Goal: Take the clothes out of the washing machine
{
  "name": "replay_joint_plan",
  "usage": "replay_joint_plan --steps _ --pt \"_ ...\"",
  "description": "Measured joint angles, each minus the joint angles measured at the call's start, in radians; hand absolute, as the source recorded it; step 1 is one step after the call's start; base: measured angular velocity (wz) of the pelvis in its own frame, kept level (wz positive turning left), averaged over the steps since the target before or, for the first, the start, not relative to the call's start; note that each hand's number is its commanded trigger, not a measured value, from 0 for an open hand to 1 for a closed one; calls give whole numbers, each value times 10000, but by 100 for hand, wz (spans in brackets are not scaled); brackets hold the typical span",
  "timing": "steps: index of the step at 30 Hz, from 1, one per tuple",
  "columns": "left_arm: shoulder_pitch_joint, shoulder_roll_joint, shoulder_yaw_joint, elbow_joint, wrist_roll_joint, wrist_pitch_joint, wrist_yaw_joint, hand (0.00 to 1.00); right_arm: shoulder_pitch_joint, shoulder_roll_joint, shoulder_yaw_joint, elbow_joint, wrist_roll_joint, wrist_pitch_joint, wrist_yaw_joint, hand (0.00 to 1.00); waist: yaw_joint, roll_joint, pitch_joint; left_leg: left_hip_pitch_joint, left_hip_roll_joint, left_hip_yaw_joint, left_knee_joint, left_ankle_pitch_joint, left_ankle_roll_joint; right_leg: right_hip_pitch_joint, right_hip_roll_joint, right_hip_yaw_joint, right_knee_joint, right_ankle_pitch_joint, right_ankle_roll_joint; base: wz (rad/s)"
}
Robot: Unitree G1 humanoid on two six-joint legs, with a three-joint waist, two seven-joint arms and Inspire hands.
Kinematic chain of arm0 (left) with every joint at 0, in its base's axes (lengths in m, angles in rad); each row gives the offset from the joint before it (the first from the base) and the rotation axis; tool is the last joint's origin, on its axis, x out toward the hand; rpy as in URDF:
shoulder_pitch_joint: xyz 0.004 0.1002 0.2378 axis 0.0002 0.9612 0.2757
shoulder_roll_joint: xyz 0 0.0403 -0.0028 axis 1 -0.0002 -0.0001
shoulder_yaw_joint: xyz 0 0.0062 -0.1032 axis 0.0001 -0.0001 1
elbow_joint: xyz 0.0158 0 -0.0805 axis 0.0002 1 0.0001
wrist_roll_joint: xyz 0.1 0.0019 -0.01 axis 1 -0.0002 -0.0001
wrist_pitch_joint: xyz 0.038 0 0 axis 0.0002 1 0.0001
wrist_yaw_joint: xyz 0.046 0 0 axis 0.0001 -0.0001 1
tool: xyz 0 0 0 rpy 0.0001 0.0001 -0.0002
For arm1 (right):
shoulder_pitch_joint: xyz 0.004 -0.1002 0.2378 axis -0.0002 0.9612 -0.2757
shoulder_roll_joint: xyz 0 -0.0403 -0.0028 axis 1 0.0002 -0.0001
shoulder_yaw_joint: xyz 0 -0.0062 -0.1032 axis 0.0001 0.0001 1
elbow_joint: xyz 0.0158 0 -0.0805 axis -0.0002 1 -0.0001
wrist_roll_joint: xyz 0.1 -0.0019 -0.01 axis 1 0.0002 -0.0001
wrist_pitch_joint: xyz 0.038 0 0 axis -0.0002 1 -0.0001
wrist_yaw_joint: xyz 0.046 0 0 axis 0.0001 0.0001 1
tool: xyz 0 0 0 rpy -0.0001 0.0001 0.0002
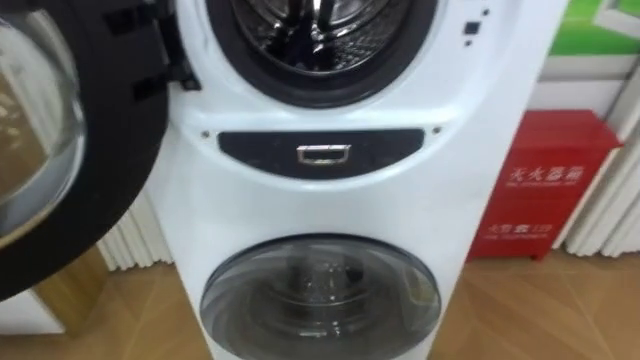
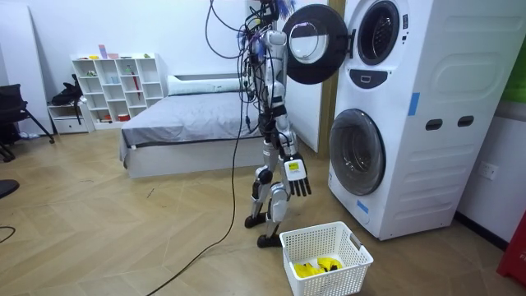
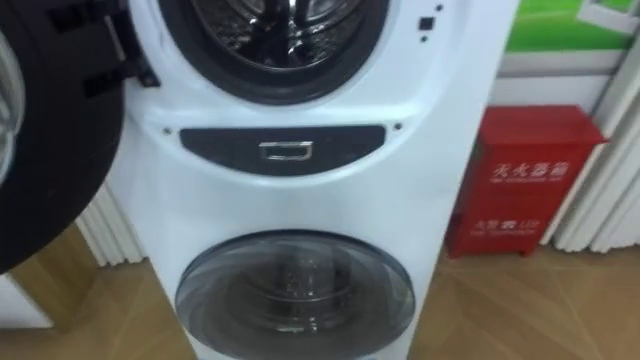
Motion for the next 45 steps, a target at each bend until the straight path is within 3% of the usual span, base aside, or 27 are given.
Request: replay_joint_plan --steps 3,6,8,9,11,14,15,16,17,18,23,26,29,36,41,45 --pt "-108 206 858 -988 -403 -9 292 0 5 -139 -621 -23 -19 -8 119 0 67 56 -7 0 11 -55 0 1 -2 11 -2 -7 -67 8 7 4" --pt "-226 643 1736 -2207 -840 -39 775 0 54 -195 -1367 -243 -92 8 111 0 156 107 -13 -77 59 -138 -2 1 -2 12 0 -135 -105 40 12 8" --pt "-711 1348 2157 -2568 -1117 -56 1196 0 81 -237 -1746 -282 -185 5 88 0 215 175 -17 -74 56 -374 -6 1 -3 141 19 -263 -153 42 13 20" --pt "-771 1508 2245 -2795 -1157 -55 1258 0 111 -248 -1752 -350 -219 6 75 0 288 212 -14 -65 59 -395 -6 1 -3 138 28 -256 -151 42 13 10" --pt "-844 2148 2253 -3470 -1200 -117 1564 0 316 -260 -1761 -708 -234 -6 30 0 446 420 1 -99 55 -525 -15 1 -3 103 30 -317 -145 42 13 0" --pt "-1087 2518 2754 -4089 -1442 -101 1771 0 344 -293 -1971 -736 -315 24 -6 0 521 754 -58 -232 -42 -826 -14 2 -2 74 26 -530 -150 41 14 18" --pt "-1171 2531 2928 -4308 -1459 -69 1797 0 406 -293 -2034 -804 -316 36 -5 0 570 766 -58 -241 -51 -842 -14 2 -2 71 18 -544 -156 41 14 15" --pt "-1235 2661 3187 -4655 -1485 -58 1868 0 521 -309 -2121 -978 -318 74 -6 0 716 858 -46 -253 -51 -844 -14 2 -2 60 21 -542 -160 41 14 0" --pt "-1232 2873 3465 -4884 -1488 -45 1892 0 630 -308 -2244 -1149 -312 103 -12 0 862 938 -85 -257 -45 -844 -15 3 -2 24 25 -532 -159 41 14 -8" --pt "-1236 3001 3597 -4981 -1499 -43 1923 0 668 -310 -2288 -1183 -306 104 -12 0 896 960 -100 -256 -40 -865 -15 3 -3 21 17 -529 -159 41 14 -6" --pt "-1497 4477 4389 -5338 -1592 45 1987 0 970 -420 -2527 -1543 -322 132 120 0 1207 1038 -124 -255 -47 -1097 -32 16 -26 107 18 -528 -311 41 13 1" --pt "-1857 5031 4426 -5419 -1351 52 1966 0 1141 -535 -2522 -1723 -610 128 260 0 1377 1072 -103 -261 -71 -1161 -32 16 -26 132 10 -540 -305 43 16 7" --pt "-2018 5367 4424 -5565 -1098 132 1813 0 1108 -552 -2514 -1722 -718 126 465 0 1405 1065 -98 -270 -75 -1263 -28 16 -26 140 10 -555 -300 43 17 5" --pt "-2085 5556 4351 -6263 -231 221 1500 0 1137 -671 -2525 -1579 -1138 98 668 0 1187 1049 -67 -412 -79 -1390 38 17 -25 111 -13 -602 -307 42 15 4" --pt "-2502 5729 4372 -6263 -70 616 1375 0 1444 -677 -2816 -1790 -1505 138 769 0 1154 972 -32 -430 -93 -1420 65 19 -24 80 -15 -616 -317 41 16 0" --pt "-2814 5762 4209 -6264 -129 659 1390 0 1405 -729 -2935 -1838 -1928 120 770 0 989 759 31 -447 -102 -1625 137 19 -24 182 -44 -764 -324 36 24 15"
